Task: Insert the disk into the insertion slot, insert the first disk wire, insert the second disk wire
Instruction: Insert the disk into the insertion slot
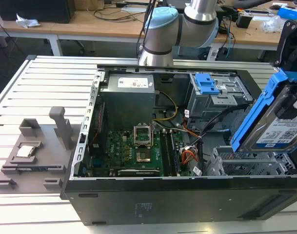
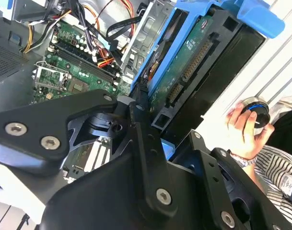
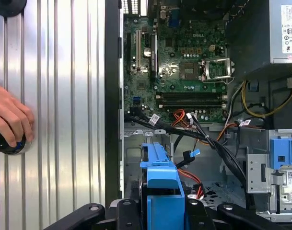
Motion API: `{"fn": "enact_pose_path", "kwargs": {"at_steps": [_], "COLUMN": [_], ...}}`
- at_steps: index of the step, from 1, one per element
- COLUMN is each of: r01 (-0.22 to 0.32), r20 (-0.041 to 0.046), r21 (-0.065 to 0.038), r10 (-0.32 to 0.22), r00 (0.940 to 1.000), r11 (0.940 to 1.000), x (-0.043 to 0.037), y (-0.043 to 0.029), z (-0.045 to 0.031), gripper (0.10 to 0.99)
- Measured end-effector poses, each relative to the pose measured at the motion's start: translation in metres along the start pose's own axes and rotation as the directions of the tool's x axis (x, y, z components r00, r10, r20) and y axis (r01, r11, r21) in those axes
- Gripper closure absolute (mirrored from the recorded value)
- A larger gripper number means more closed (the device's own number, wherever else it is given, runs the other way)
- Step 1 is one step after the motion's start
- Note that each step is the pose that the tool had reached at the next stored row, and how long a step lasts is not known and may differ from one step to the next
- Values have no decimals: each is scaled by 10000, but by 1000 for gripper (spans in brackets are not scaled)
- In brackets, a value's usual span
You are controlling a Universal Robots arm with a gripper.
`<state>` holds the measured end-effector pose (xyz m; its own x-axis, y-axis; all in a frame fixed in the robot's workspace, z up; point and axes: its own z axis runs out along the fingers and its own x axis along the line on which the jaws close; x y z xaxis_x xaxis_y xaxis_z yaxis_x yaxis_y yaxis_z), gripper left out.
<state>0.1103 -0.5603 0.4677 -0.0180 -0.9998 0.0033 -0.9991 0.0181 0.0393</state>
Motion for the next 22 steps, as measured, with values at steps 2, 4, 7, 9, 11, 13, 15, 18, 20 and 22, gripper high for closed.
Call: {"fn": "enact_pose_path", "kwargs": {"at_steps": [2,4,7,9,11,13,15,18,20,22], "r01": [0,-2,1,0,1,0,0,0,0,1], "r20": [0,1,0,-1,-1,0,2,-1,-1,0], "r21": [0,0,0,0,0,-1,0,0,0,0], "r10": [0,2,-1,0,-1,0,0,0,0,-1], "r00": [10000,10000,10000,10000,10000,10000,10000,10000,10000,10000], "r11": [10000,10000,10000,10000,10000,10000,10000,10000,10000,10000], "x": [-9,-13,-14,-14,-14,-16,-19,-34,-46,-78], "y": [3,15,30,32,33,35,35,35,35,34], "z": [21,46,78,90,101,134,169,209,232,267], "gripper": [722,722,722,722,722,722,722,722,722,722]}}
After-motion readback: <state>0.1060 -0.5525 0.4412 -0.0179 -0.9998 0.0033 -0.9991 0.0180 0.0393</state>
